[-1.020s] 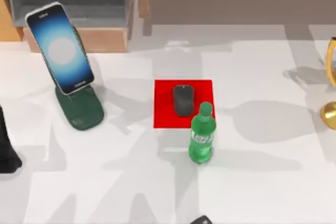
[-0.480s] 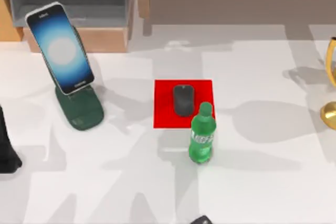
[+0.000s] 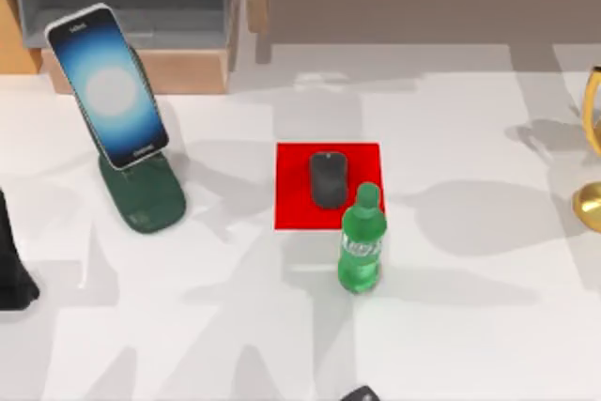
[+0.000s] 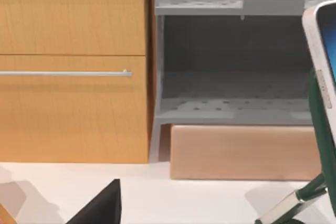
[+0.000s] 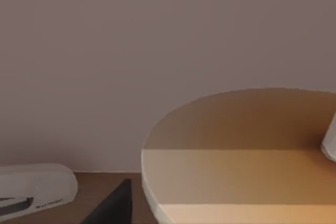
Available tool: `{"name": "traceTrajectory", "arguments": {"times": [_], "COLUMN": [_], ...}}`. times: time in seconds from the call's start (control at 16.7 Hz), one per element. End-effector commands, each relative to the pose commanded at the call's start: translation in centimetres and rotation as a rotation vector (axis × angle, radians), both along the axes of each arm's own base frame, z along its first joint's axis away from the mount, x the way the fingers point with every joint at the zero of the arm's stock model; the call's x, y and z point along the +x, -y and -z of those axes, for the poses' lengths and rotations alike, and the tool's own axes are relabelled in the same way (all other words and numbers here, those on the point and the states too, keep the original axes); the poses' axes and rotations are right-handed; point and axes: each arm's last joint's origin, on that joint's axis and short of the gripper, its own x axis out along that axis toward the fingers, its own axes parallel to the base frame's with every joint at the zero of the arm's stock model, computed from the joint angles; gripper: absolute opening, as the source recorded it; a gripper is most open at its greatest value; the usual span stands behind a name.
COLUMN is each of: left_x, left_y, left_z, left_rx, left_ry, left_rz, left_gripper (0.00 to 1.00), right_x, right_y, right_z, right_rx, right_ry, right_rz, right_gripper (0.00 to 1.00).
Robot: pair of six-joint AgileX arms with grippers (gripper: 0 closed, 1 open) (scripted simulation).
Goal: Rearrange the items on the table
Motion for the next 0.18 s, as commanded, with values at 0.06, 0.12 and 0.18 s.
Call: {"name": "traceTrajectory", "arguments": {"times": [0.06,0.12,0.18], "left_x": [0.00,0.00,0.00], "left_y": [0.00,0.00,0.00], "left_z": [0.00,0.00,0.00], "left_rx": [0.000,0.000,0.000], "left_ry": [0.000,0.000,0.000], "left_rz": [0.000,0.000,0.000], "left_gripper": [1.00,1.00,1.00], "right_x": [0.00,0.00,0.00], "right_y": [0.00,0.00,0.00], "right_z": [0.00,0.00,0.00], "right_rx": [0.000,0.000,0.000], "right_ry": [0.000,0.000,0.000], "right_rz": [0.000,0.000,0.000], "right_gripper": [1.00,1.00,1.00]}}
